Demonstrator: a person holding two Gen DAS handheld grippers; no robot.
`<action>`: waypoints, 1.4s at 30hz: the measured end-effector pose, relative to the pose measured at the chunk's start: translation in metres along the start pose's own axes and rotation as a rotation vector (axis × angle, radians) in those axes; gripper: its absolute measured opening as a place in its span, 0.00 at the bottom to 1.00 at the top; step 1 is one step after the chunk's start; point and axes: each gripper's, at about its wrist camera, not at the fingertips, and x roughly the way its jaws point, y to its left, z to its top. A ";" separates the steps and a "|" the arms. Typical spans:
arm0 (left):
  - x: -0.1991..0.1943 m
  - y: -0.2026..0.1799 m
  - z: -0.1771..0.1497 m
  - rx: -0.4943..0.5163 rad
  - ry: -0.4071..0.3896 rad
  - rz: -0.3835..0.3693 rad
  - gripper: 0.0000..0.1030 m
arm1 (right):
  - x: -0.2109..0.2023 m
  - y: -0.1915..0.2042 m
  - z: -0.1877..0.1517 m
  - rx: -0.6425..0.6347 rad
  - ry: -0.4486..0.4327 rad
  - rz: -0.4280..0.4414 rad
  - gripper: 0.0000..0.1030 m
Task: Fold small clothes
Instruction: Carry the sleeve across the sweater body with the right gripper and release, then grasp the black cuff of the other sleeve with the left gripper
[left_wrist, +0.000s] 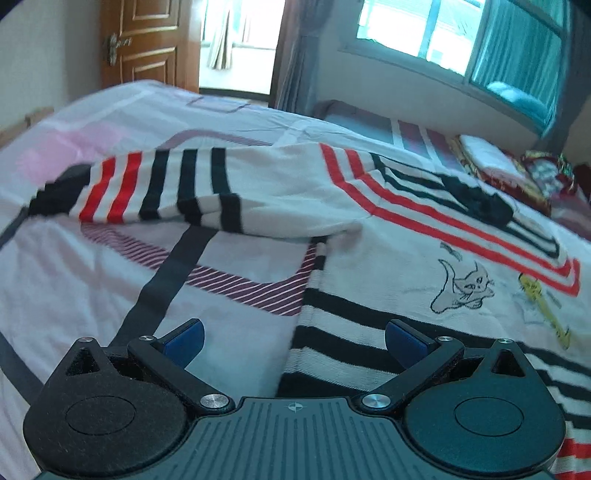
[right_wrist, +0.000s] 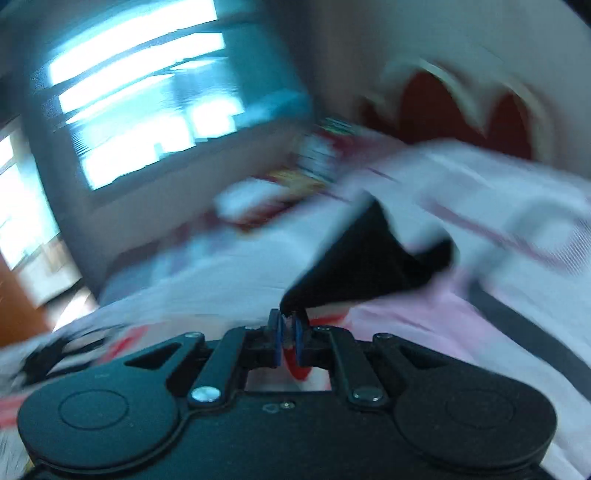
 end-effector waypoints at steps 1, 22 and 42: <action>-0.001 0.004 0.000 -0.009 0.000 -0.033 1.00 | 0.001 0.026 -0.002 -0.060 0.010 0.050 0.07; 0.057 -0.098 0.050 0.011 0.018 -0.535 1.00 | 0.028 0.178 -0.085 -0.238 0.238 0.473 0.42; 0.153 -0.217 0.070 0.221 0.175 -0.603 0.06 | -0.035 0.062 -0.075 0.240 0.149 0.318 0.45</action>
